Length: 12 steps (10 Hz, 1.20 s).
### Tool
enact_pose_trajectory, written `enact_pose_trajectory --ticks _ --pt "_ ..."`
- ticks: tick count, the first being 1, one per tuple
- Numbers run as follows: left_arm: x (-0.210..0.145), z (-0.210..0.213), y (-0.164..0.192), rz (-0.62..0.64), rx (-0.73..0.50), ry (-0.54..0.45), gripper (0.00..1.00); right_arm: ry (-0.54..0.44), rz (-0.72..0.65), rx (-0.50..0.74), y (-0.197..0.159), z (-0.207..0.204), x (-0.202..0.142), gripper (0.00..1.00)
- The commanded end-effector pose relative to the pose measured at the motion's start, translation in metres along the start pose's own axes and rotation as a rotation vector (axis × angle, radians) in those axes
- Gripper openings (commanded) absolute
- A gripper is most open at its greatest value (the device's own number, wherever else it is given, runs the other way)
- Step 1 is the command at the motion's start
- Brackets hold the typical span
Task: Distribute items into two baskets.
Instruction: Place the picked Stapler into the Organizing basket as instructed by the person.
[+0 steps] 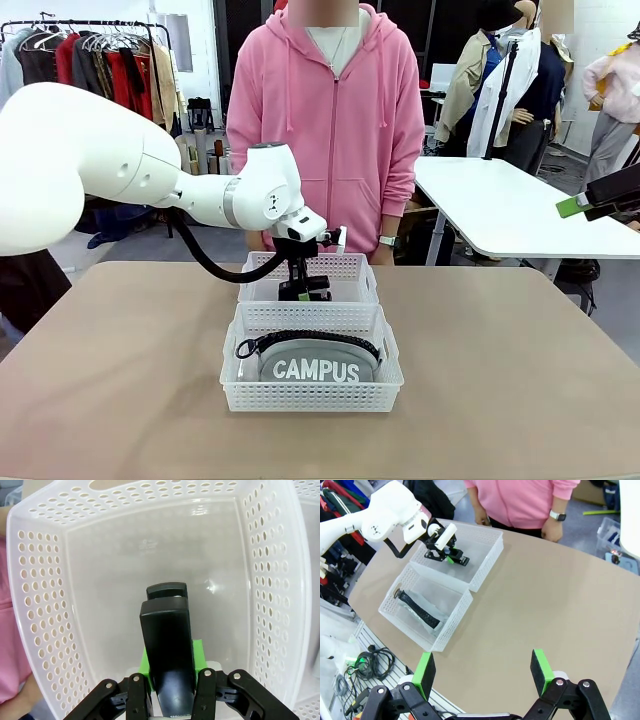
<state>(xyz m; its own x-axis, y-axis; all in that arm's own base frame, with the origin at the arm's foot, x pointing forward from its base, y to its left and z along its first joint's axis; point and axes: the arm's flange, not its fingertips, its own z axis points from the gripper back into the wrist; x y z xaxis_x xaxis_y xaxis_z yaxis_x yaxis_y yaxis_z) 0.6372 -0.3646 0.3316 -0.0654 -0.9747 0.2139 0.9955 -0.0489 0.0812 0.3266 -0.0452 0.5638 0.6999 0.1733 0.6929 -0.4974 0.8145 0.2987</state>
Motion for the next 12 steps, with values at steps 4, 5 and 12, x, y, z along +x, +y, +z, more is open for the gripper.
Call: enact_pose_trajectory --ticks 4,5,12 --pt "-0.004 0.009 0.003 -0.021 -0.02 -0.025 1.0 -0.001 -0.005 -0.008 0.0 0.001 0.0 1.0" --pt "-0.006 0.011 0.002 -0.018 -0.02 -0.023 1.0 -0.001 -0.005 -0.008 0.0 0.001 0.0 1.0" --pt "-0.029 0.072 -0.02 0.097 0.022 -0.047 1.0 -0.001 -0.005 -0.008 0.0 0.001 0.0 1.0"
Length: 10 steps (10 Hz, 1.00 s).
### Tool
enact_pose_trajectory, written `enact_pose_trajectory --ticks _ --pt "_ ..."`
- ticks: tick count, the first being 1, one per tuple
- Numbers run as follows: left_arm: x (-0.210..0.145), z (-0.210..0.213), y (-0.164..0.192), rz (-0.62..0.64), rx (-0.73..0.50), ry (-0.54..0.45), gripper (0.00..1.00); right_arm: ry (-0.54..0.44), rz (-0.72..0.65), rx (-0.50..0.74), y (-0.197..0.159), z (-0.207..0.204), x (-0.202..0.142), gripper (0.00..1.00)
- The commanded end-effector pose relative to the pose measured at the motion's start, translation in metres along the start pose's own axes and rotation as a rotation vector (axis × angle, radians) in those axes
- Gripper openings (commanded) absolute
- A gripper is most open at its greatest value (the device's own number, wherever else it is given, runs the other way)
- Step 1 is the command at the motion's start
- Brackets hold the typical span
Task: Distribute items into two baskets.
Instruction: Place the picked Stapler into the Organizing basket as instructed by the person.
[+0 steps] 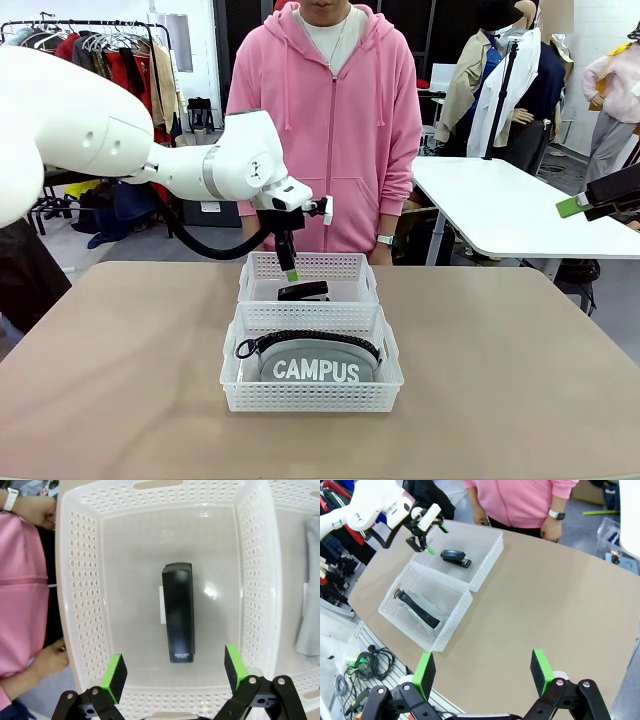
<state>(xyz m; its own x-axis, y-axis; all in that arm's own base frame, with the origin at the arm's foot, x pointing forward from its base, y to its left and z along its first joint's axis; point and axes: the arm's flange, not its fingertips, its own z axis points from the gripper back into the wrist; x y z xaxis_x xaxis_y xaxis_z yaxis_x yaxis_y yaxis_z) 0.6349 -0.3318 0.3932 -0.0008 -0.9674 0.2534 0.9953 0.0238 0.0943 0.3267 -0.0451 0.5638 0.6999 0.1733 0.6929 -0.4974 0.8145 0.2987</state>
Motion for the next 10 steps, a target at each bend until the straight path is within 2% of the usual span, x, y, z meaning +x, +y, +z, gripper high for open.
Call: enact_pose_trajectory --ticks 1,3,4,10 --pt "-0.014 0.011 -0.022 0.046 -0.01 -0.017 1.0 -0.001 -0.005 -0.008 0.0 0.001 0.0 1.0" --pt "-0.019 0.017 -0.025 0.052 -0.04 -0.006 1.0 -0.001 -0.005 -0.008 0.0 0.001 0.0 1.0" --pt "-0.006 0.012 -0.009 0.023 -0.008 -0.007 1.0 -0.001 -0.005 -0.008 0.0 0.001 0.0 1.0" --pt "-0.006 0.012 -0.009 0.023 -0.008 -0.007 1.0 -0.001 -0.005 -0.008 0.0 0.001 0.0 1.0"
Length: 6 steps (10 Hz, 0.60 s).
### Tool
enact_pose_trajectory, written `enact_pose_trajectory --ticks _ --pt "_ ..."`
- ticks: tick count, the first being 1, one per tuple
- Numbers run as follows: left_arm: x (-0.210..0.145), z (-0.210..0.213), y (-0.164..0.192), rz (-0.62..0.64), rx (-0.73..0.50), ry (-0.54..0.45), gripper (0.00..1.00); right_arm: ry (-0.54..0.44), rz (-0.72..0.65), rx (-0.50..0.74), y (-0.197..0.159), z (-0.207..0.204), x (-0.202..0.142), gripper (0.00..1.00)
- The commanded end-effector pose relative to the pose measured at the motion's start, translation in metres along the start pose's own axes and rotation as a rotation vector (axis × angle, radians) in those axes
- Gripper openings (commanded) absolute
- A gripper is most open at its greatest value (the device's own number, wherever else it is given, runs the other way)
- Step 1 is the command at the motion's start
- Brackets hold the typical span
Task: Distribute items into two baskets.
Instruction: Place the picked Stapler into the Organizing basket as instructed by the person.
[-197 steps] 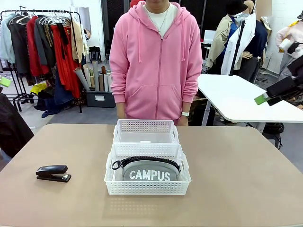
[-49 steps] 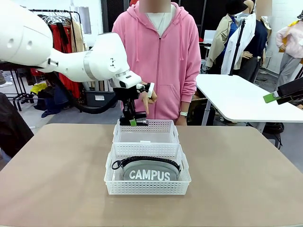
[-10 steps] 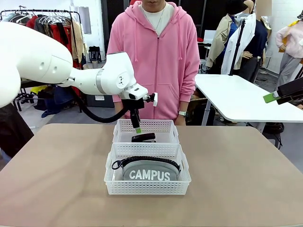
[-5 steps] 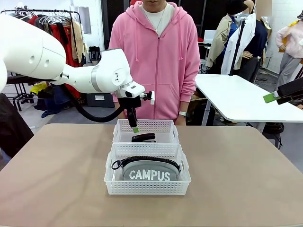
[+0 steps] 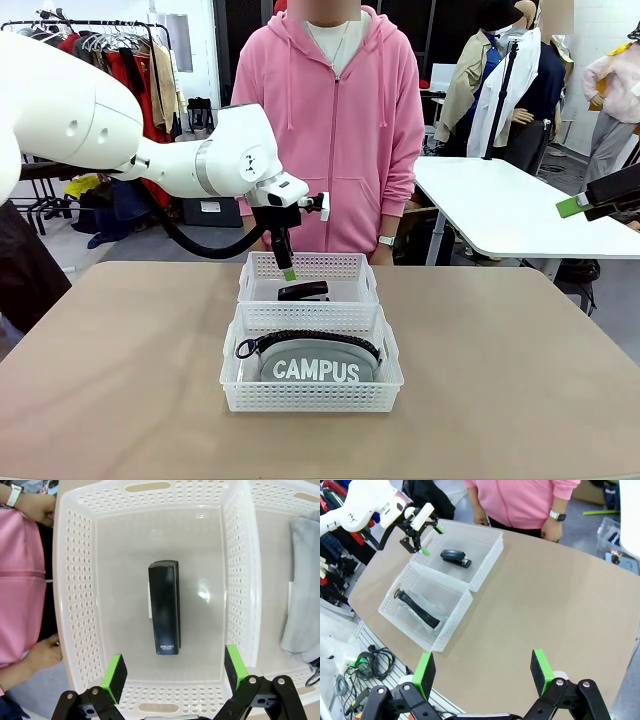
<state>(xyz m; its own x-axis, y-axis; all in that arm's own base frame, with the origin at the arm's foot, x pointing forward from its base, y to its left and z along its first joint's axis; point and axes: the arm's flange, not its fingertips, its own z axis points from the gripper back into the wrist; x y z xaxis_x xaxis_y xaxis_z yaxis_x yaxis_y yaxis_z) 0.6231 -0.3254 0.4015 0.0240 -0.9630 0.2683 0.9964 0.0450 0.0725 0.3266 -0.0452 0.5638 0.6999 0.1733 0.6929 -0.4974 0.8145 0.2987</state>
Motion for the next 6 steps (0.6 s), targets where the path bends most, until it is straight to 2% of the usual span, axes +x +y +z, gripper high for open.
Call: enact_pose_trajectory --ticks 1,5,6 --pt "-0.002 0.001 0.002 -0.003 0.008 0.006 1.0 -0.001 -0.005 -0.008 0.0 0.001 0.0 1.0" --pt "0.0 0.0 0.0 0.0 0.001 0.0 1.0 -0.001 -0.005 -0.008 0.0 0.001 0.0 1.0" --pt "-0.012 0.019 -0.007 0.035 0.017 -0.006 1.0 -0.001 -0.005 -0.008 0.0 0.001 0.0 1.0"
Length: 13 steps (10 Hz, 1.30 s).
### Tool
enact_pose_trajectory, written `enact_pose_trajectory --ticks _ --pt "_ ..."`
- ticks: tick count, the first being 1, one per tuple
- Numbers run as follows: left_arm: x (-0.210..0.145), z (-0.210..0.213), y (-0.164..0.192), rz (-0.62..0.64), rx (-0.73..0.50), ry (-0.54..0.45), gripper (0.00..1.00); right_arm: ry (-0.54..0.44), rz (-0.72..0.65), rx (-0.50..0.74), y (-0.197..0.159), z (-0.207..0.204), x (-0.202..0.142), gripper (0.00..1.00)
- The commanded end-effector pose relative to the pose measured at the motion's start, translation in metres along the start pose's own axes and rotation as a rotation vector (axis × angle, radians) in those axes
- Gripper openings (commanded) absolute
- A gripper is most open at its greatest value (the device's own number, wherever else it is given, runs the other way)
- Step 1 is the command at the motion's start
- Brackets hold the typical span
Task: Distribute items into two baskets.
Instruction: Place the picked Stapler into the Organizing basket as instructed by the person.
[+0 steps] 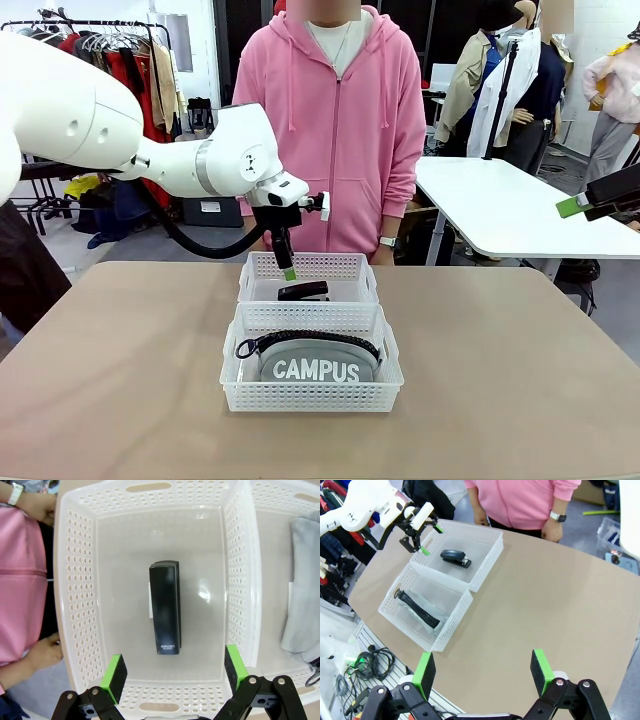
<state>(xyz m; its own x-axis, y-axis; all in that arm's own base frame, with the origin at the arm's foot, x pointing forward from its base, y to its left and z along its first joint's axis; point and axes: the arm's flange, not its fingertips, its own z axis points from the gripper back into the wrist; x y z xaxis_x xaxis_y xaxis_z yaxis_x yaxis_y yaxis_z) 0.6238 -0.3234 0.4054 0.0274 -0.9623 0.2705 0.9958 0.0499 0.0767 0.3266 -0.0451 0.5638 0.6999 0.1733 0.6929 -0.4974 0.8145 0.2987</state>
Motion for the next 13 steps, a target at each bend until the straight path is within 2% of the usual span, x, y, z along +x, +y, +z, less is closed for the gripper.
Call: enact_pose_trajectory --ticks 1,4,7,9,11,13 --pt "-0.032 0.042 -0.014 0.078 0.042 -0.024 1.0 -0.001 -0.005 -0.008 -0.001 0.001 0.0 1.0" --pt "-0.086 0.102 -0.017 0.197 0.032 -0.078 1.0 -0.001 -0.005 -0.008 -0.001 0.001 0.0 1.0" --pt "-0.132 0.167 -0.006 0.311 -0.014 -0.231 1.0 -0.001 -0.005 -0.008 -0.001 0.001 0.0 1.0" --pt "-0.174 0.206 -0.003 0.404 -0.064 -0.275 1.0 -0.001 -0.005 -0.008 -0.001 0.001 0.0 1.0" --pt "-0.218 0.223 -0.006 0.469 -0.092 -0.295 1.0 -0.001 -0.005 -0.008 -0.001 0.001 0.0 1.0" --pt "-0.255 0.232 -0.026 0.496 -0.096 -0.372 1.0 -0.001 -0.005 -0.008 -0.001 0.001 0.0 1.0"
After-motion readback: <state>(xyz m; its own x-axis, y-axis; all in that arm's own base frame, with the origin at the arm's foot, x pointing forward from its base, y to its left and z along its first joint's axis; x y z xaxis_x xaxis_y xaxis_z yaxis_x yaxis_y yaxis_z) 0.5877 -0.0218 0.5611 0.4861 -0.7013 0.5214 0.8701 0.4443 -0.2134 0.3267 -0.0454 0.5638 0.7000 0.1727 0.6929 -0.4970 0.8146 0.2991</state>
